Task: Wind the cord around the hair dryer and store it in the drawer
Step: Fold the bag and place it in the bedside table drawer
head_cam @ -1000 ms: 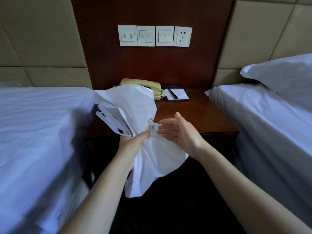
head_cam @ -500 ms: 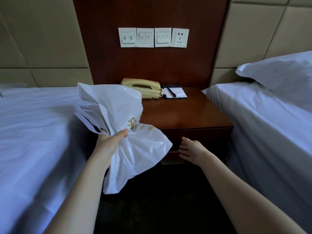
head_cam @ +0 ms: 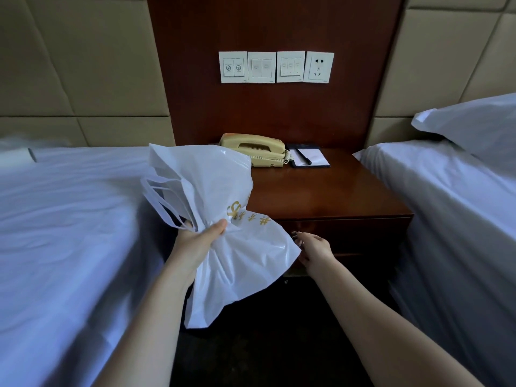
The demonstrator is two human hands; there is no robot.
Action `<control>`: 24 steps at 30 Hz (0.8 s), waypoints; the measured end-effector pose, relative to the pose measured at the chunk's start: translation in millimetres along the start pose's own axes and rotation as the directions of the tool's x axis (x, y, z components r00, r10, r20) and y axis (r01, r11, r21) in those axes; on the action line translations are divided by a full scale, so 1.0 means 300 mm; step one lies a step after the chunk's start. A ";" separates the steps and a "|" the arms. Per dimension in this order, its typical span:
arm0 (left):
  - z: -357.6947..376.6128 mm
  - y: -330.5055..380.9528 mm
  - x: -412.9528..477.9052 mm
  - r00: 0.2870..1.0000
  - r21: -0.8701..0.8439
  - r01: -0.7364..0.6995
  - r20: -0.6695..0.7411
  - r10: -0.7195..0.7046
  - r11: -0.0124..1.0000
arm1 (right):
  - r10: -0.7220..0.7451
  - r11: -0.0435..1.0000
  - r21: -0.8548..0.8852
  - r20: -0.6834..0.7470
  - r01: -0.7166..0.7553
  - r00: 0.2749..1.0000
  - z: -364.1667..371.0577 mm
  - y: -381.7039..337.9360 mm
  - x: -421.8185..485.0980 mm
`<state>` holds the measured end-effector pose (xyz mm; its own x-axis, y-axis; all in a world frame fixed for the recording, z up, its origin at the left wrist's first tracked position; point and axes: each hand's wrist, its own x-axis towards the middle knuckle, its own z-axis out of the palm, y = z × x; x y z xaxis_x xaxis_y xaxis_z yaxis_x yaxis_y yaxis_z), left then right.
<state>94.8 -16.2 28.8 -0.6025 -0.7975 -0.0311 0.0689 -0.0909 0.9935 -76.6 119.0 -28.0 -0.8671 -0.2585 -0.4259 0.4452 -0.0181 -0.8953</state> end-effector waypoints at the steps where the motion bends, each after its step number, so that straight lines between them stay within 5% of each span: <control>1: -0.002 0.001 -0.001 1.000 -0.006 0.000 0.001 0.000 1.000 | -0.007 1.000 0.000 0.001 0.007 1.000 0.002 0.000 -0.004; 9: -0.031 0.013 -0.015 1.000 0.015 -0.007 0.021 0.007 1.000 | 0.051 0.996 -0.069 -0.062 -0.055 0.997 -0.025 0.013 -0.058; 18: -0.081 0.056 -0.079 0.998 0.088 -0.040 0.055 0.035 0.995 | 0.005 0.956 -0.289 0.177 0.047 0.984 -0.212 0.025 -0.282; 20: -0.086 0.068 -0.102 0.996 0.100 -0.055 0.080 0.048 0.993 | -0.196 0.825 -0.500 0.181 0.262 0.964 -0.268 -0.002 -0.307; 24: -0.071 0.087 -0.156 0.994 0.077 -0.052 0.097 0.045 0.996 | -0.565 0.300 -0.806 0.281 0.510 0.776 -0.307 -0.056 -0.347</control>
<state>141.7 6.2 53.9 -0.6730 -0.7393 0.0241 0.0392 -0.0030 0.9992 -14.5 235.1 19.4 -0.8612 -0.4622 0.2117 -0.4894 0.6412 -0.5911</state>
